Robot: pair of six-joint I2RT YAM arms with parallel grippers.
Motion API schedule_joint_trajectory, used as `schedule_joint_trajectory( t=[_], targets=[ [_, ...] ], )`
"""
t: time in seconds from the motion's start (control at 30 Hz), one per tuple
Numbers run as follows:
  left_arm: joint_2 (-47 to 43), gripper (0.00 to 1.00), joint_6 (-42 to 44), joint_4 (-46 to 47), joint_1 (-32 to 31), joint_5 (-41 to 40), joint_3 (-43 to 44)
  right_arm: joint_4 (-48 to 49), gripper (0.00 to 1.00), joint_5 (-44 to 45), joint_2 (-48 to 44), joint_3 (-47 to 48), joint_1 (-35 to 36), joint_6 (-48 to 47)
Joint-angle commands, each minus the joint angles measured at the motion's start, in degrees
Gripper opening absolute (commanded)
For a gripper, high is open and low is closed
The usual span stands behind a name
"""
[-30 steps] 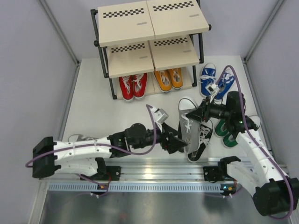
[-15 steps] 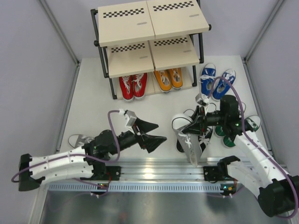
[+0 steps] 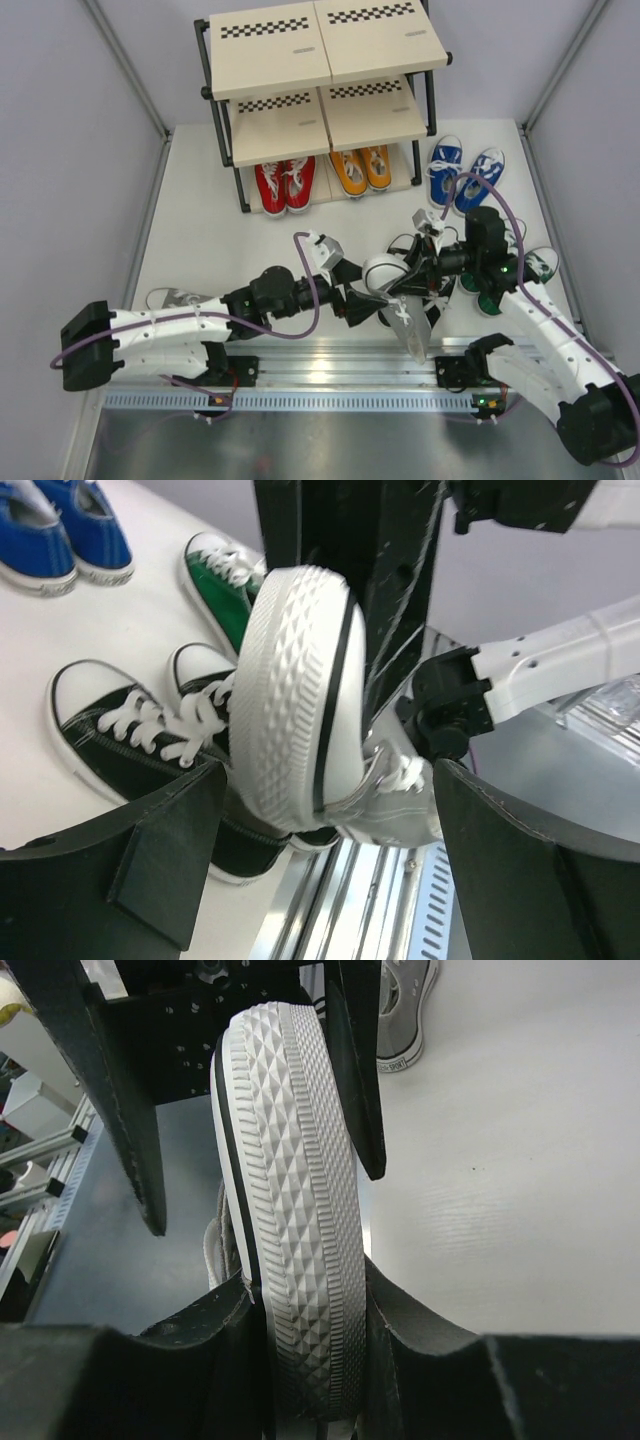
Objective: Place and organize the shoes onto the shoe shelf
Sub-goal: Pick up the shoe.
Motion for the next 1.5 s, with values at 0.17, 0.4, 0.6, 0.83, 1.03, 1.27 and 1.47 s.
schedule_joint_trajectory(
  t=[0.17,0.4,0.6,0.83,1.03,1.27,1.47],
  targets=[
    [-0.2,0.87,0.6,9.6,0.6,2.3,1.2,2.9,0.0,-3.9,-0.5,0.5,1.5,-2.2],
    [1.9,0.76,-1.3,12.9,3.0,2.5,1.1,3.1,0.0,-4.7,-0.5,0.2,2.1,-2.1],
    [5.6,0.5,-4.2,15.8,5.0,6.8,2.5,3.3,0.0,-4.4,-0.5,0.0,2.2,-2.0],
    [3.9,0.0,-10.8,19.2,7.0,5.5,-0.3,-0.1,0.35,0.6,-1.9,0.8,2.2,-4.5],
    [-3.3,0.0,-18.7,15.6,9.4,-4.1,-9.0,-13.8,0.97,20.6,-4.7,7.2,2.1,-14.5],
    [-11.3,0.0,-32.1,14.4,10.0,-17.0,-18.7,-31.3,0.99,26.6,-3.8,16.7,3.2,-25.2],
    [-13.6,0.0,-42.1,16.6,10.0,-22.8,-22.1,-35.5,0.9,40.3,-3.0,16.9,12.7,-31.1]
  ],
)
